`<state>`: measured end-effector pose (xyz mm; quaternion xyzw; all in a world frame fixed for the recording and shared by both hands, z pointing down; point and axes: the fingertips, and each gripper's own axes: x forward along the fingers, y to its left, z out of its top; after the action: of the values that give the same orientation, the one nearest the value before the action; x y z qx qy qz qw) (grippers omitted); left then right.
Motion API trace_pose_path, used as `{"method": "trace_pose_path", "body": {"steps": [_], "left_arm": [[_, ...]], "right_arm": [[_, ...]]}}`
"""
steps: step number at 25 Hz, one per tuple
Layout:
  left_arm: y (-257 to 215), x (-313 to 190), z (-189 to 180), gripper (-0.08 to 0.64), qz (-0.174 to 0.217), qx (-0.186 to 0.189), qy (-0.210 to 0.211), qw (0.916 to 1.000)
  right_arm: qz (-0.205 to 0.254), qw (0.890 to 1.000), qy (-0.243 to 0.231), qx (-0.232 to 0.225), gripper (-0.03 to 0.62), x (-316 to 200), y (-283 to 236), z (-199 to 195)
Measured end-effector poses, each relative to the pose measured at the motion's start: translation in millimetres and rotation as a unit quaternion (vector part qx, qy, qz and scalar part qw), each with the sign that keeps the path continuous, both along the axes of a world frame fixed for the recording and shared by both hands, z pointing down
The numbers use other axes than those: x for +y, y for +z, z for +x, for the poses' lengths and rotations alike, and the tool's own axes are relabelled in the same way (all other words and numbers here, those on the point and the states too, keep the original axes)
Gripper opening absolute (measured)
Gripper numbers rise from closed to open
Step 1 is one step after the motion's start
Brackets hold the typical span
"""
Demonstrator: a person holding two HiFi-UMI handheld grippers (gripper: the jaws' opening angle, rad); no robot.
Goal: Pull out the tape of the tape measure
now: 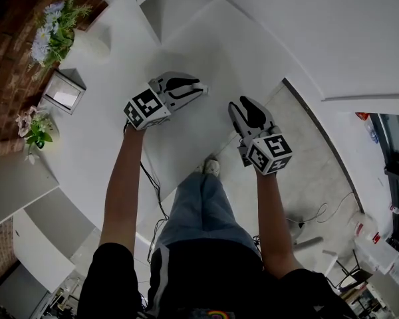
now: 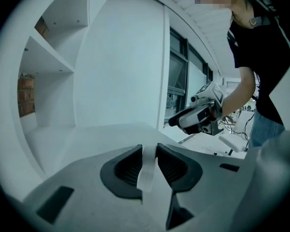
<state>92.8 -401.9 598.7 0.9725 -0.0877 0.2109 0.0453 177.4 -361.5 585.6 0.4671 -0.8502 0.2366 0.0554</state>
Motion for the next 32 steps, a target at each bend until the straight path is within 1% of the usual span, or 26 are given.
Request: {"method": "trace_pose_path", "body": {"steps": [4, 7, 9, 11, 13, 15, 17, 21, 25, 26, 27, 29, 32], "left_arm": [[-11.0, 9.9, 1.6, 0.094, 0.003, 0.001, 0.006, 1.0000], [-21.4, 19.6, 1.6, 0.090, 0.011, -0.018, 0.014, 0.9997], [-30.4, 27.1, 1.0, 0.087, 0.016, -0.031, 0.017, 0.9992], [-38.8, 36.0, -0.1, 0.084, 0.021, -0.046, 0.022, 0.9985], [-45.8, 45.7, -1.5, 0.083, 0.028, -0.061, 0.027, 0.9974], [-52.8, 55.0, -2.6, 0.083, 0.036, -0.074, 0.034, 0.9960], [-59.5, 64.9, -2.9, 0.083, 0.043, -0.082, 0.039, 0.9950], [-73.6, 86.0, -0.9, 0.081, 0.054, -0.077, 0.045, 0.9945], [-84.0, 100.8, 0.0, 0.081, 0.062, -0.069, 0.044, 0.9947], [-85.8, 103.5, 0.1, 0.081, 0.064, -0.067, 0.044, 0.9947], [-87.1, 106.2, 0.1, 0.081, 0.065, -0.066, 0.044, 0.9947], [-89.0, 111.5, 0.0, 0.081, 0.068, -0.066, 0.045, 0.9945], [-91.6, 118.2, -0.3, 0.081, 0.071, -0.062, 0.044, 0.9946]], "right_arm": [[0.008, 1.000, -0.012, 0.016, 0.132, 2.6, -9.2, -4.3], [0.013, 0.998, -0.034, 0.042, 0.132, 5.3, -20.2, -9.2], [0.015, 0.996, -0.060, 0.066, 0.132, 7.3, -27.3, -15.0], [0.015, 0.990, -0.100, 0.103, 0.132, 11.6, -32.6, -24.1], [0.014, 0.977, -0.148, 0.153, 0.132, 18.0, -36.1, -35.5], [0.015, 0.958, -0.196, 0.209, 0.139, 23.7, -36.9, -45.1], [0.016, 0.934, -0.240, 0.263, 0.144, 29.5, -35.8, -52.6], [0.019, 0.878, -0.322, 0.354, 0.155, 41.4, -26.0, -67.4], [0.009, 0.820, -0.387, 0.421, 0.167, 55.6, -3.1, -77.9], [0.008, 0.808, -0.400, 0.433, 0.167, 58.6, 1.9, -79.9], [0.006, 0.798, -0.409, 0.443, 0.167, 61.0, 6.0, -81.7], [0.005, 0.783, -0.423, 0.456, 0.167, 64.4, 11.6, -84.4], [0.011, 0.769, -0.436, 0.468, 0.153, 67.7, 14.3, -87.4]]}}
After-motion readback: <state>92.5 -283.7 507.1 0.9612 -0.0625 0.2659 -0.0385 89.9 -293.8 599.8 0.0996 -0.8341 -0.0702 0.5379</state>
